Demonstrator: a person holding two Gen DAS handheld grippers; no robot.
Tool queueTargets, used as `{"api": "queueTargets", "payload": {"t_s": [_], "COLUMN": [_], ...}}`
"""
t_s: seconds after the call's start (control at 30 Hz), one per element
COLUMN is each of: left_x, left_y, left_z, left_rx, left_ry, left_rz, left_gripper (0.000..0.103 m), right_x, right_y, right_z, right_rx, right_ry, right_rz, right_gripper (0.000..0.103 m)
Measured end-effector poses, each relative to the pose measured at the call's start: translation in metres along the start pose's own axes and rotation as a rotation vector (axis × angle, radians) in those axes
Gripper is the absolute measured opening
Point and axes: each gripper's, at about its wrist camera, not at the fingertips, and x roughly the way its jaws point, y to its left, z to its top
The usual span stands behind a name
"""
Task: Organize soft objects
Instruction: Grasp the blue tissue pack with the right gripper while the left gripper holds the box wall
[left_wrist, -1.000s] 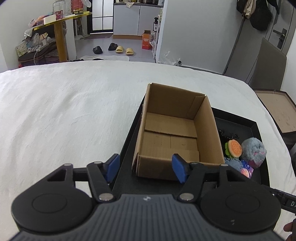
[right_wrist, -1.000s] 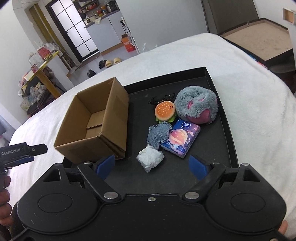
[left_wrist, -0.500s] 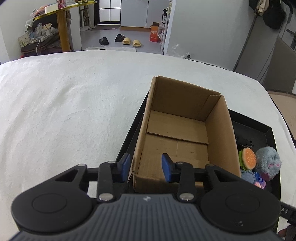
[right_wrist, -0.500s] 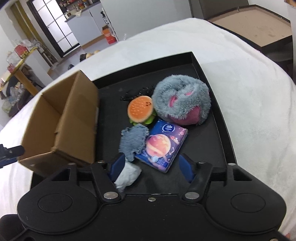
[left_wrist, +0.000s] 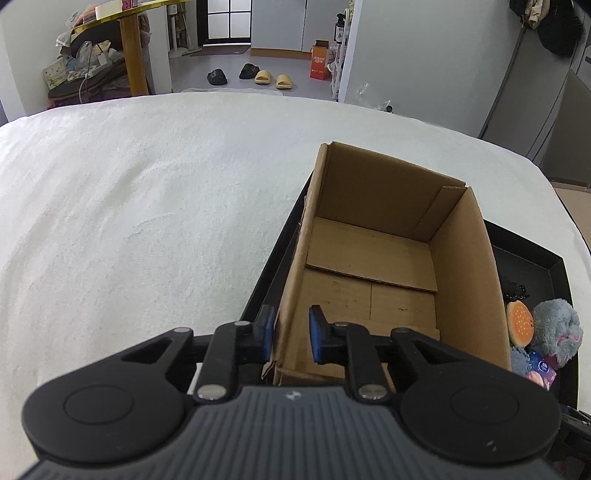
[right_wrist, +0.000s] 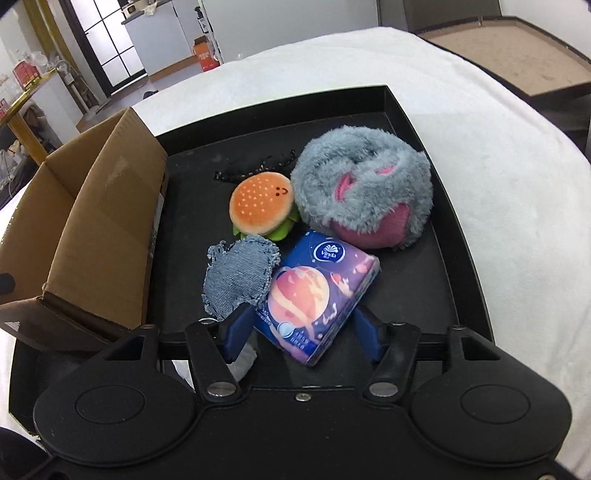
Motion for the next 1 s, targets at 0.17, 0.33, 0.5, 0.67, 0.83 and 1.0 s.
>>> {"api": "queueTargets", "payload": {"t_s": [0.17,0.33,0.5,0.67,0.83,1.0], "left_x": [-0.001,-0.007,-0.014,-0.02,-0.024,-0.023], "left_y": [0.001,0.004,0.003,0.008,0.01,0.008], "left_z": [-0.002,-0.005,-0.012,-0.017,-0.016,-0.019], "left_rx": [0.011,0.026,0.047,0.061,0.079,0.093], "left_ry": [-0.013,-0.011,-0.019,-0.02,-0.017,-0.01], "left_rz": [0.007,0.004,-0.011,-0.02,-0.023,-0.032], "left_gripper": [0.01,0.009,0.009,0.008,0.009,0.008], "right_x": [0.002,0.001,-0.01,-0.018,-0.02,-0.01], "right_y": [0.006,0.008,0.002,-0.001,0.005,0.008], "right_z": [-0.002,-0.003,-0.013,-0.022,-0.022,-0.02], "right_rx": [-0.01,-0.063,-0.074,-0.088,-0.104,-0.092], "right_ry": [-0.012,-0.018,-0.019,-0.028,-0.059,-0.055], "right_rz": [-0.009,-0.06,-0.105,-0.144,-0.137,-0.115], "right_gripper": [0.072,0.073,0.073,0.073,0.076,0.076]}}
